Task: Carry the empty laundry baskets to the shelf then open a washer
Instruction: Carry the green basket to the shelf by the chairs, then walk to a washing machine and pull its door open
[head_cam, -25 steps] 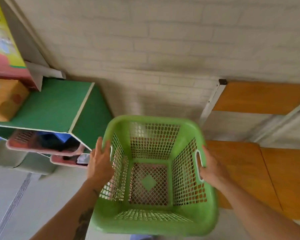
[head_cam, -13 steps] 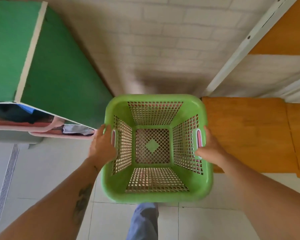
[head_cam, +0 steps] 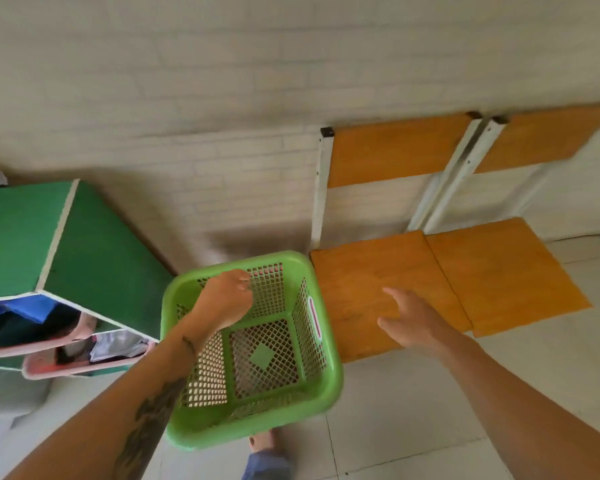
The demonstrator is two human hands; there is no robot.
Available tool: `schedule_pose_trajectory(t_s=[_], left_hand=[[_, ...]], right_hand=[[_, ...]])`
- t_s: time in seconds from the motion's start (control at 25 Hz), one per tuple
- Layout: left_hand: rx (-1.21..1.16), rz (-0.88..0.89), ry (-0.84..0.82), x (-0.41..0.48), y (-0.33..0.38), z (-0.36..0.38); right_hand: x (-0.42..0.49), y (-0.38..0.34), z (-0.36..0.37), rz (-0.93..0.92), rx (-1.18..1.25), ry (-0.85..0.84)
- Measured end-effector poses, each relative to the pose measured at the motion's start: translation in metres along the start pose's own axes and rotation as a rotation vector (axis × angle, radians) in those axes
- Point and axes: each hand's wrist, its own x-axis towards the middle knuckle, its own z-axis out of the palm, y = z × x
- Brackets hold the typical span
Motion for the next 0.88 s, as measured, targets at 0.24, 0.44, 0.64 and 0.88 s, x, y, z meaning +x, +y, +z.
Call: schedule_pose_trajectory(t_s=[0.24,0.44,0.64,0.88], left_hand=[[0.154,0.315,0.002,-0.092,0.192,0.064],[0.234,0.553,-0.098,-0.161,0.351,0.152],[0.261,0.805,-0.233,-0.220,0.498,0.242],[0.179,1.033,-0.355,-0.280,0.663,0.369]], right_hand=[[-0.136,0.121,-0.107,-0.040,0.070,0.254],[-0.250,0.248,-0.174,0.064,0.098,0.497],[-0.342,0.362,-0.226,0.232,0.136,0.711],[-0.411,0.496,-0.280,0.461,0.155,0.874]])
